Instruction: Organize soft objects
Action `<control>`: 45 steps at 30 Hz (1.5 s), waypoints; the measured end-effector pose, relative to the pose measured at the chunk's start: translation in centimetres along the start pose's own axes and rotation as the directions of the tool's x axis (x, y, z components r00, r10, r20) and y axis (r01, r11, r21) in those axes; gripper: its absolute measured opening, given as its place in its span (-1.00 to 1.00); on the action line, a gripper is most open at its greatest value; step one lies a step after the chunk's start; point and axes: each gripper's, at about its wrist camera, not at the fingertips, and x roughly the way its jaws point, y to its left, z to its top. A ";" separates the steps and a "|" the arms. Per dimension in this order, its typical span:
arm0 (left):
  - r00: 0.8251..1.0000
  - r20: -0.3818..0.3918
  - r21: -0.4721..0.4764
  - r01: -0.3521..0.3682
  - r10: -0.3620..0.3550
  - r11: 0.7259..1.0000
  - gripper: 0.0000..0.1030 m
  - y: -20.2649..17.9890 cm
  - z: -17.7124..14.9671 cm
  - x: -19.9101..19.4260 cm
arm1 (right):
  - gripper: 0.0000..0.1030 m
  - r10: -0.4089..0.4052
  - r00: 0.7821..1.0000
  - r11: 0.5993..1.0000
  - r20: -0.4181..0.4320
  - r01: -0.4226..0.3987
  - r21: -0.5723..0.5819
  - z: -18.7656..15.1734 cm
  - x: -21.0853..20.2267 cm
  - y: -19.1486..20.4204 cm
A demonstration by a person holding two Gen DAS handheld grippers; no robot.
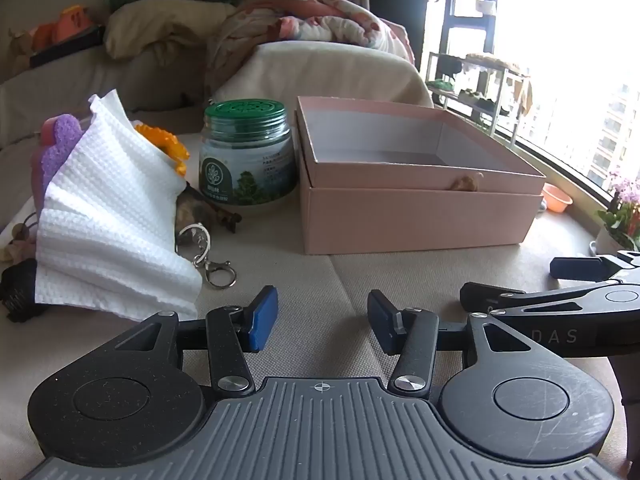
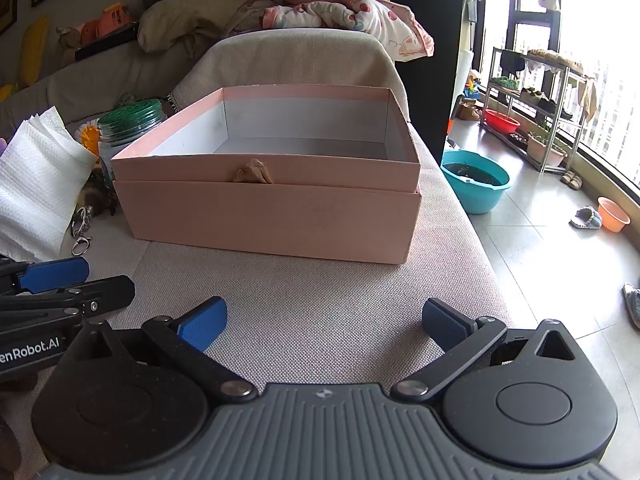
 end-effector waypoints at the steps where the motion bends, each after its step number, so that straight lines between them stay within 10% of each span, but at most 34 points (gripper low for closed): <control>1: 1.000 0.000 0.001 -0.001 0.001 1.000 0.07 -0.1 0.0 0.0 | 1.00 0.000 1.000 1.000 0.000 0.000 0.000 0.0 0.0 0.0; 45: 1.000 0.001 0.038 -0.028 0.028 0.999 0.08 -0.8 -0.1 0.2 | 1.00 -0.006 1.000 1.000 0.000 0.006 0.008 0.1 0.0 0.3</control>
